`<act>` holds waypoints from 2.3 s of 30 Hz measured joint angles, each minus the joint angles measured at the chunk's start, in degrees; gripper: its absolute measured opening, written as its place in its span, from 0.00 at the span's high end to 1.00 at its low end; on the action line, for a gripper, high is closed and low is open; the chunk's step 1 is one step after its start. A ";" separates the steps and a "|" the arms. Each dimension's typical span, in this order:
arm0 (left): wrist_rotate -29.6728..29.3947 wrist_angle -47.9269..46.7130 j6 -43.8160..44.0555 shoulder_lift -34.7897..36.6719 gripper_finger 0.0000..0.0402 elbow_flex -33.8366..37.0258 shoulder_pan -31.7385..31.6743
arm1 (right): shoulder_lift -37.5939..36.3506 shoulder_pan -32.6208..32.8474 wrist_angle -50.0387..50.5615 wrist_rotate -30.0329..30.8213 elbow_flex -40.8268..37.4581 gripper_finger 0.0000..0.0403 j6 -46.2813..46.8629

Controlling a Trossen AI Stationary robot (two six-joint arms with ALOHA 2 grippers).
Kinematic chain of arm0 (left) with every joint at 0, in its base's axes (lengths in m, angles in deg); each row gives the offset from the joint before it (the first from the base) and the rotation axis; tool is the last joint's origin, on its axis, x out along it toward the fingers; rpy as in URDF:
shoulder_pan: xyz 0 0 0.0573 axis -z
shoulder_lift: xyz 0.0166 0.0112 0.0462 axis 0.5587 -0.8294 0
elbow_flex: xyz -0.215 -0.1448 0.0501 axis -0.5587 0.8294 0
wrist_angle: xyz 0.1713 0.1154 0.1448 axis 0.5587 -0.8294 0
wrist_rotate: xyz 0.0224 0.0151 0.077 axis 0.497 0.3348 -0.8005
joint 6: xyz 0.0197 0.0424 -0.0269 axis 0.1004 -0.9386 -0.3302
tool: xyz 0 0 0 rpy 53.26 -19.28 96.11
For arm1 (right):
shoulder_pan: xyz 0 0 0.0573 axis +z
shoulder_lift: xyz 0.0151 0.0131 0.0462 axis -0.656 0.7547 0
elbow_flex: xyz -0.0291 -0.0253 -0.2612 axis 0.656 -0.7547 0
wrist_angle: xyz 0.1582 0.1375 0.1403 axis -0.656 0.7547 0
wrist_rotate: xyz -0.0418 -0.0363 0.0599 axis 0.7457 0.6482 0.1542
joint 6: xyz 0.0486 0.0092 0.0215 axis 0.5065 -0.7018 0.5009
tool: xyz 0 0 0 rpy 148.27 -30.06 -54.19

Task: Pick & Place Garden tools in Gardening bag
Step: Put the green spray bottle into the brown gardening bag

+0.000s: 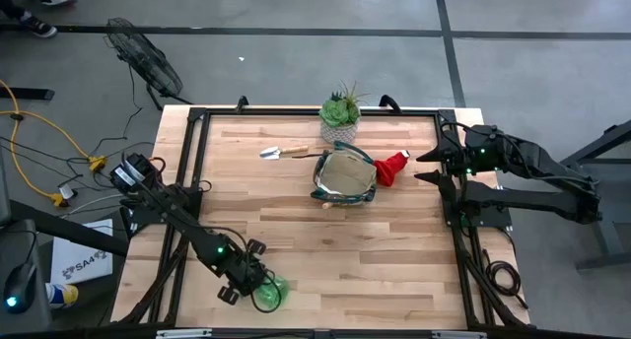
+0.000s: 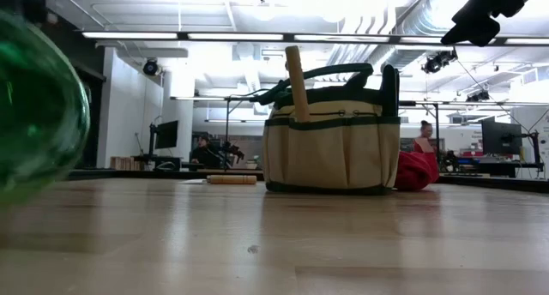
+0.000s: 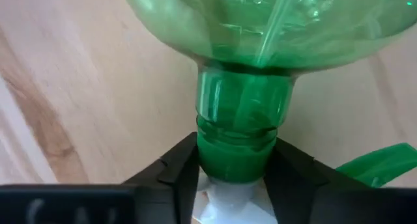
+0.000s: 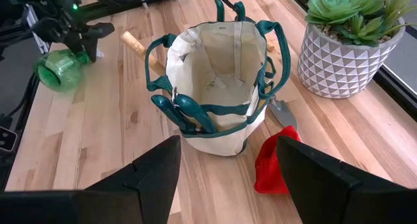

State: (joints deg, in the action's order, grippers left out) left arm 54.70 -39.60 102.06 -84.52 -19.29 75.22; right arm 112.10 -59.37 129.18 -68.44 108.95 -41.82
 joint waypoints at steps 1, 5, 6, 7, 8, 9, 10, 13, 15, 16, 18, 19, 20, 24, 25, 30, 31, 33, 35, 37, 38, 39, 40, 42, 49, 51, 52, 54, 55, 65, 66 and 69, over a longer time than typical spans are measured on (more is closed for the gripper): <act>0.07 -0.27 -0.04 0.47 0.69 0.01 0.01 | 0.02 0.00 0.00 0.01 0.01 0.39 0.00; 0.07 -1.43 -1.38 3.23 0.69 0.01 -0.80 | 0.00 0.00 0.01 0.00 0.01 0.39 0.00; 0.00 -1.92 -1.49 3.95 0.69 0.01 -1.13 | 0.02 0.00 -0.01 0.00 0.00 0.39 -0.01; -0.10 -2.47 -1.52 4.82 0.69 0.01 -1.64 | 0.00 0.00 0.02 0.00 0.02 0.39 -0.01; -0.16 -2.87 -1.53 5.79 0.69 0.01 -2.11 | 0.01 0.00 0.01 0.00 0.01 0.39 -0.01; -0.21 -3.15 -1.52 6.87 0.69 0.01 -2.56 | 0.02 0.00 -0.01 0.00 0.01 0.39 0.01; -0.22 -3.49 -1.54 8.03 0.69 -0.01 -3.07 | -0.01 0.00 0.00 0.00 0.00 0.39 0.00; -0.46 -4.03 -1.54 11.60 0.69 -0.01 -5.10 | 0.02 0.00 0.02 0.00 0.00 0.39 -0.01; -1.53 -4.48 -1.56 14.18 0.69 -0.03 -6.81 | -0.01 0.00 -0.01 0.00 0.00 0.39 0.01; -2.10 -4.77 -1.56 15.34 0.69 -0.15 -7.84 | -0.01 0.00 -0.01 0.00 0.00 0.39 0.01; -3.71 -5.06 -2.08 17.74 0.69 -0.17 -9.94 | 0.00 0.00 0.00 0.00 0.02 0.39 -0.01; -4.63 -5.06 -2.44 18.81 0.69 -0.17 -11.11 | -0.01 0.00 -0.01 0.00 0.01 0.39 0.01; -5.61 -5.10 -2.93 19.82 0.68 -0.19 -12.43 | 0.00 0.00 0.02 0.00 0.00 0.39 -0.01; -10.38 -5.74 -3.51 22.74 0.68 -0.21 -18.48 | 0.02 0.00 0.02 0.02 0.02 0.39 -0.01; -10.92 -5.86 -3.52 23.19 0.68 -0.21 -20.10 | 0.02 0.00 0.02 0.00 0.00 0.39 -0.01; -11.35 -7.07 -6.86 23.59 0.68 -2.91 -28.38 | 0.01 0.00 -0.01 0.00 0.02 0.39 -0.01; -11.89 -7.26 -8.06 23.46 0.68 -4.02 -29.96 | -0.01 0.00 0.00 0.00 0.02 0.39 -0.01; -12.96 -7.70 -10.65 22.49 0.68 -6.62 -33.07 | 0.00 0.00 -0.01 0.00 0.00 0.39 -0.01; -13.87 -10.13 -13.45 21.36 0.68 -9.36 -36.12 | 0.01 0.00 0.02 0.00 0.02 0.39 0.01; -14.98 -11.12 -16.19 19.64 0.68 -12.63 -39.01 | 0.02 0.00 0.01 0.00 0.02 0.39 0.01; -15.77 -12.15 -17.37 18.49 0.68 -14.45 -40.38 | 0.02 0.00 0.02 0.00 0.01 0.39 -0.01; -16.82 -13.79 -18.45 17.20 0.68 -16.18 -41.61 | -0.01 0.00 -0.01 0.00 0.02 0.39 0.00; -17.82 -15.10 -19.46 15.77 0.68 -17.95 -42.71 | 0.00 0.00 0.00 0.00 0.02 0.39 0.00; -19.62 -16.42 -20.92 12.70 0.68 -21.80 -44.44 | 0.02 0.00 0.00 0.01 0.02 0.39 0.00; -22.12 -18.61 -24.62 2.15 0.68 -33.84 -46.64 | 0.02 0.00 -0.01 0.00 0.02 0.39 -0.01; -22.32 -18.56 -25.93 -0.61 0.68 -37.27 -46.63 | 0.00 0.00 0.01 0.02 0.00 0.39 -0.01; -22.30 -18.66 -26.73 -1.70 0.68 -38.86 -46.59 | 0.01 0.00 -0.01 0.00 0.01 0.39 -0.01; -22.39 -19.10 -28.65 -4.29 0.68 -42.30 -46.49 | 0.02 0.00 0.02 0.02 0.02 0.39 -0.01; -22.30 -19.09 -29.50 -5.30 0.68 -43.87 -46.35 | 0.01 0.00 -0.02 0.00 0.02 0.39 -0.01; -17.68 -19.86 -35.71 -13.10 0.68 -50.72 -43.93 | -0.01 0.00 -0.05 0.01 0.02 0.39 -0.01; -17.56 -19.18 -36.48 -13.73 0.68 -50.85 -43.71 | 0.01 0.00 -0.04 0.00 0.02 0.39 -0.01; -17.32 -18.08 -38.59 -14.92 0.68 -50.92 -43.55 | -0.01 0.00 -0.03 0.01 0.02 0.39 0.01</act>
State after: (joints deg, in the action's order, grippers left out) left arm 37.38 -57.68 63.46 -99.44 -70.20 31.67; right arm 112.09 -59.37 129.16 -68.44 108.97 -41.81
